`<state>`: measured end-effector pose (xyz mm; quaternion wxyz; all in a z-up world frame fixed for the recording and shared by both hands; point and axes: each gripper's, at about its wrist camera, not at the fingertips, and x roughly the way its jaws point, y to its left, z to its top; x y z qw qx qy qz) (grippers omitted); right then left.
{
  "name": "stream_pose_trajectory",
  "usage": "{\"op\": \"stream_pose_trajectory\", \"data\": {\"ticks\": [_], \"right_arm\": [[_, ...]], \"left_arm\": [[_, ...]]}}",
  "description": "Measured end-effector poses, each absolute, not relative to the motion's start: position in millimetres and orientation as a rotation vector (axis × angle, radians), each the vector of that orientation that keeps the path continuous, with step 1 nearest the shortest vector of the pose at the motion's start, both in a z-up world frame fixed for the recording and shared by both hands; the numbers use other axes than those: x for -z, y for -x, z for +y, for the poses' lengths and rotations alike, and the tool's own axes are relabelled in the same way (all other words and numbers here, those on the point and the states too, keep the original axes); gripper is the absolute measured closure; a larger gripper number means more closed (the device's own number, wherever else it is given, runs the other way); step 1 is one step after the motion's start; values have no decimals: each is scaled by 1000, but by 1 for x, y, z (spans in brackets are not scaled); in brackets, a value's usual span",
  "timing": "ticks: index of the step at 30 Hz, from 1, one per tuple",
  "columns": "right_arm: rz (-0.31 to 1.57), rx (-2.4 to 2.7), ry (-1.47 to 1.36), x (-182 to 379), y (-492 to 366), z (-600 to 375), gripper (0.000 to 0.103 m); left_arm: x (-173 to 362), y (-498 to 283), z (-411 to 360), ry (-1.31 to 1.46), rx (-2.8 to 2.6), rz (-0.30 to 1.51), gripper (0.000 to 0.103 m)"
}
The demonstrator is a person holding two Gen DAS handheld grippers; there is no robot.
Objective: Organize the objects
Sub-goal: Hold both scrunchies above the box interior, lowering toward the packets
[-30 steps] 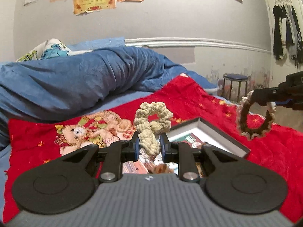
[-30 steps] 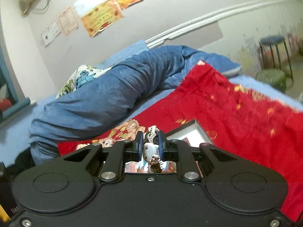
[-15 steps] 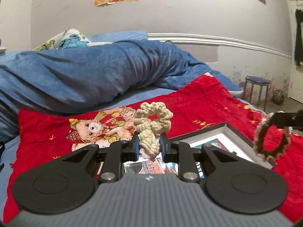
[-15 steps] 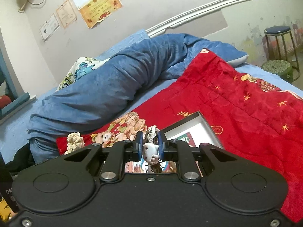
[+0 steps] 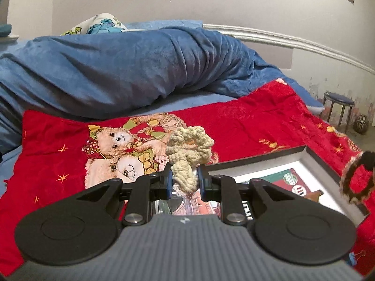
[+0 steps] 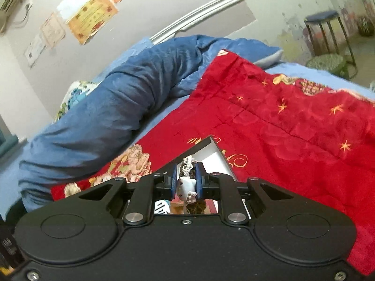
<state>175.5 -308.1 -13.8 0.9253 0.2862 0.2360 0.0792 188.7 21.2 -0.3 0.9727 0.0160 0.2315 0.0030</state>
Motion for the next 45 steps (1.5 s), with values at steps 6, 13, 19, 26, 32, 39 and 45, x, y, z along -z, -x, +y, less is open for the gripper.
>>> {"op": "stream_pose_trajectory", "data": {"ticks": [6,13,19,26,32,39,45], "right_arm": [[493,-126,-611,24,-186,-316,87],[497,-127,-664,31,-187,-323,87],[496,-141,-675,32,-189,-321,87],[500,-156,-680,32,-187,-313,87],[472,-173,-656,24,-183,-309,87],[463,-147,-692,23,-179,-316,87],[458,-157,-713,24,-178,-320,87]], "left_arm": [[12,-184,11,-48,-10,483,78],[17,-173,-10,-117,36,458,78],[20,-175,-15,-130,38,463,78],[22,-177,-15,-133,39,461,78],[23,-180,-17,-129,49,453,78],[25,-177,-23,-160,63,450,78],[28,-178,-25,-158,58,458,78]]}}
